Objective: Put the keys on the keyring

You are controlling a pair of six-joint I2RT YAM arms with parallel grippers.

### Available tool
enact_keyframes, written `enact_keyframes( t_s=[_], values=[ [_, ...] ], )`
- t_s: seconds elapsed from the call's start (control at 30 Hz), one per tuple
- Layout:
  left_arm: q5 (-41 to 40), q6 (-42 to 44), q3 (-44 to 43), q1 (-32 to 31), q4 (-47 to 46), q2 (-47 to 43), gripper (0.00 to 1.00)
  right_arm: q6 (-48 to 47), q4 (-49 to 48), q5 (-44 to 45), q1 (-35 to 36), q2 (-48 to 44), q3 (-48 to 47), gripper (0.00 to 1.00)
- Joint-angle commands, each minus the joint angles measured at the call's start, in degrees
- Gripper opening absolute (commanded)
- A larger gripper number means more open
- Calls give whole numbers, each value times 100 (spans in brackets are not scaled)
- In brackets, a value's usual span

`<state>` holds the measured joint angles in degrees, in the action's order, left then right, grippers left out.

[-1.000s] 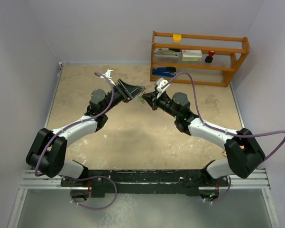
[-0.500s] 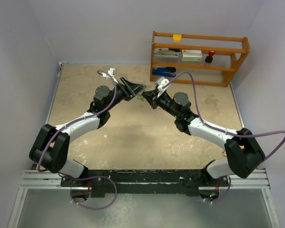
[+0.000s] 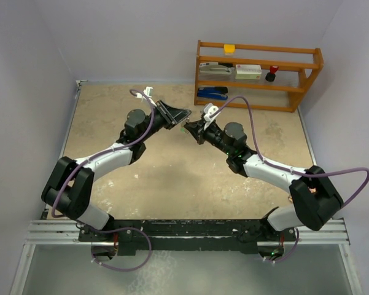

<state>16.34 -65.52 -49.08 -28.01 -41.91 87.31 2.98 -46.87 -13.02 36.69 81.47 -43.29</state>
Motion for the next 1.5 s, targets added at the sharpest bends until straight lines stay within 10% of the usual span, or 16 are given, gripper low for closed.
enact_keyframes(
  t_s=[0.0, 0.3, 1.47],
  values=[
    [-81, 33, -288, 24, -475, 89, 2, 97, -250, -74, 5, -216, -13, 0],
    [-86, 524, -563, 32, 25, -105, 0, 350, 1376, 1193, -15, -983, 151, 65],
    [-291, 1005, -564, -256, 409, -296, 0, 654, 806, 436, -16, -130, -810, 47]
  ],
)
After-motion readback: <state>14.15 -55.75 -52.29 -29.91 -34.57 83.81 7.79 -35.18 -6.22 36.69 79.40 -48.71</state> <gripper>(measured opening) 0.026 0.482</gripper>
